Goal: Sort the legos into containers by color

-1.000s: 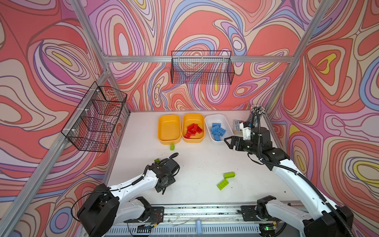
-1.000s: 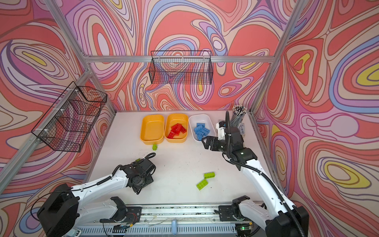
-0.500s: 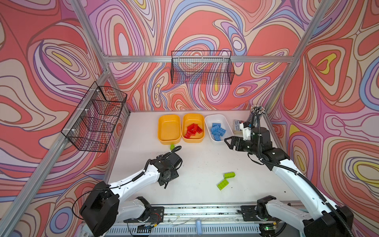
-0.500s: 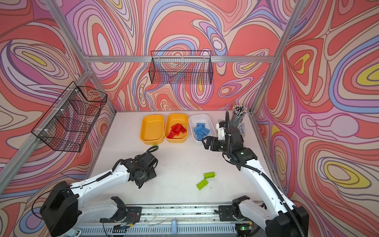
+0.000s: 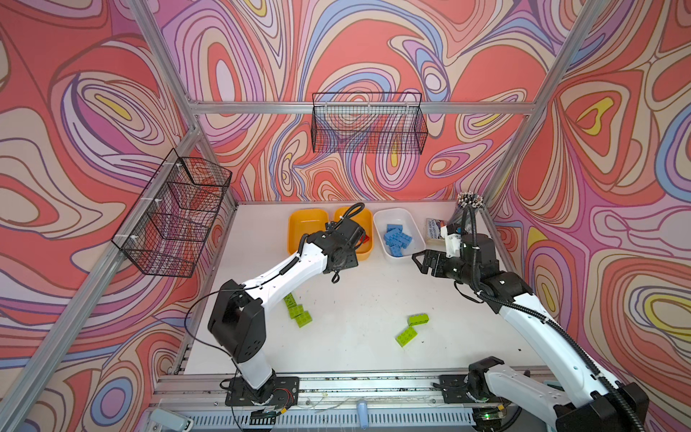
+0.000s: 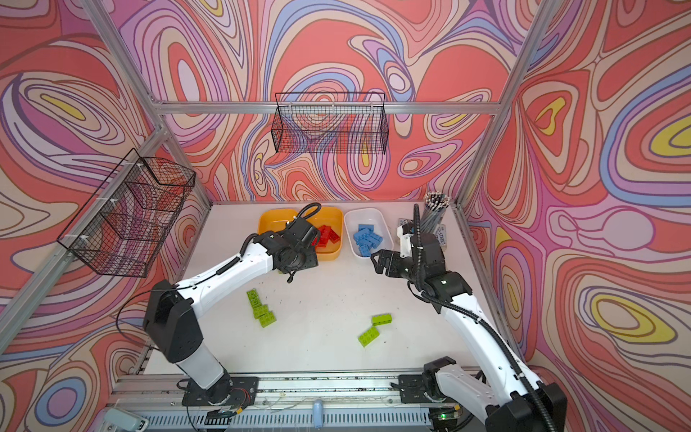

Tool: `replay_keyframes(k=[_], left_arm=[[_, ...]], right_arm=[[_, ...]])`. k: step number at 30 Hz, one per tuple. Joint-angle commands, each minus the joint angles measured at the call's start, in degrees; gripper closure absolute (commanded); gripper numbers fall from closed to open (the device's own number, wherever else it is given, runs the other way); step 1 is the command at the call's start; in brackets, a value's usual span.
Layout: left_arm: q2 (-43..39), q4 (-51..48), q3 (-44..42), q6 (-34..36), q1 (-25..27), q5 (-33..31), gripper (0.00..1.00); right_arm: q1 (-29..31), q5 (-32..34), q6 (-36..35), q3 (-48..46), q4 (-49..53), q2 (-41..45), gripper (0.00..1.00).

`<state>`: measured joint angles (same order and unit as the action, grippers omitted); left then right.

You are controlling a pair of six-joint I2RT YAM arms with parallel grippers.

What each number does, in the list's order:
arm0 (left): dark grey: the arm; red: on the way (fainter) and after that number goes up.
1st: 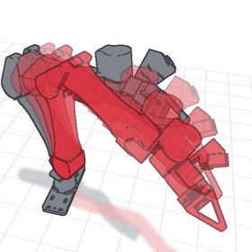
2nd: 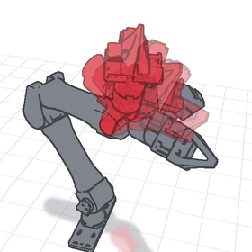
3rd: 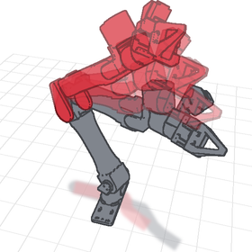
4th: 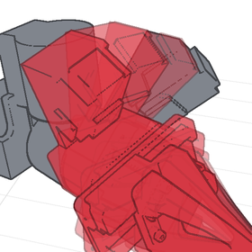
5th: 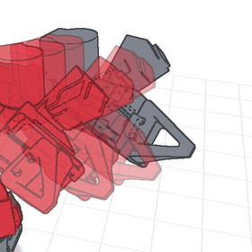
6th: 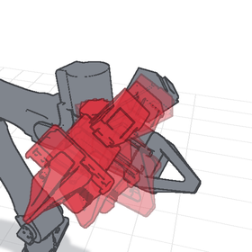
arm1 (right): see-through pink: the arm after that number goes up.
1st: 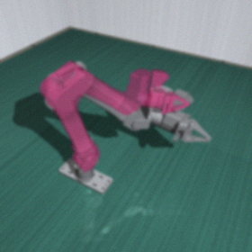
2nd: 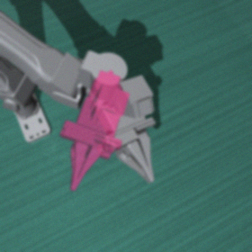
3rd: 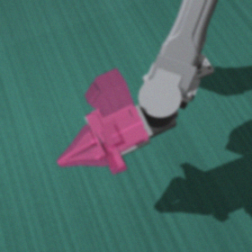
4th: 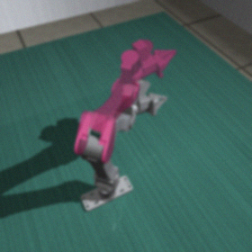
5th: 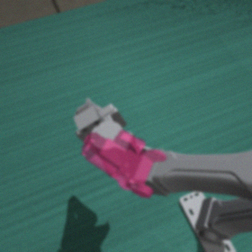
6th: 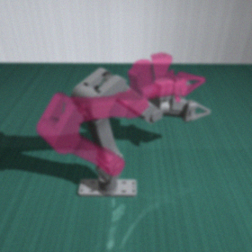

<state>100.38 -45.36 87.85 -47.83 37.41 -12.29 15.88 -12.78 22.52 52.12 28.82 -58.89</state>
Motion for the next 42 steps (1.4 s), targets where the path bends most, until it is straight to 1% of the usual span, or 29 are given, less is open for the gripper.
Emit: replay_keyframes(k=[1,7,8,10,11,12,13,15,17,19,22,23,27,30,32,37,42], left_arm=[[7.12,-2.17,8.59,6.13,-2.75,1.32,0.51],[21.40,-2.75,25.73,8.84,-6.22,6.64,0.50],[23.75,-2.69,28.53,9.50,-6.59,7.99,0.47],[28.27,-4.80,34.93,10.45,-7.05,9.51,0.25],[30.49,-6.43,38.53,10.87,-7.25,10.37,0.17],[32.32,-8.18,41.64,11.08,-7.42,10.70,0.13],[33.36,-9.11,43.46,11.35,-7.48,10.80,0.10],[33.08,-9.05,43.84,11.68,-7.44,10.80,0.07],[30.74,-7.84,41.16,11.71,-7.44,10.40,0.07],[27.02,-6.28,36.32,11.71,-7.44,9.33,0.05],[19.04,-2.83,25.14,11.66,-7.44,6.74,0.02],[15.39,-1.35,19.90,11.49,-7.44,5.66,0.01],[4.64,2.10,2.71,10.77,-7.44,1.53,0.01],[-0.53,2.88,-7.09,10.59,-7.60,-1.42,0.01],[-2.44,3.66,-12.14,10.26,-7.93,-1.75,0.02],[-4.58,7.84,-19.86,11.03,-8.90,-0.95,0.07],[-2.00,12.03,-21.14,13.72,-9.89,-2.46,0.08]], right_arm=[[0.29,2.27,-0.40,1.11,2.18,1.66,0.02],[0.29,3.39,0.62,1.48,2.77,1.72,0.02],[0.27,3.56,0.61,1.73,2.89,1.51,0.02],[0.27,3.90,0.59,2.26,3.21,1.04,0.02],[0.28,4.06,0.61,2.66,3.35,0.81,0.02],[0.29,4.14,0.64,3.05,3.58,0.54,0.02],[0.25,4.10,0.61,3.39,3.67,0.41,0.02],[0.26,4.29,0.60,3.94,3.78,0.03,0.02],[0.28,4.34,0.60,4.34,3.66,-0.37,0.02],[0.28,4.42,0.73,4.48,3.36,-0.78,0.02],[0.29,4.03,1.08,4.32,2.63,-1.40,0.02],[0.28,3.75,1.13,4.28,2.25,-1.56,0.02],[0.29,2.56,1.42,4.05,1.14,-2.55,0.02],[0.29,1.83,1.88,4.13,0.36,-3.07,0.02],[0.29,1.53,1.99,4.37,0.10,-3.53,0.02],[0.28,0.81,2.56,5.18,-0.21,-4.02,0.02],[0.25,1.15,2.94,5.57,0.42,-3.40,0.02]])
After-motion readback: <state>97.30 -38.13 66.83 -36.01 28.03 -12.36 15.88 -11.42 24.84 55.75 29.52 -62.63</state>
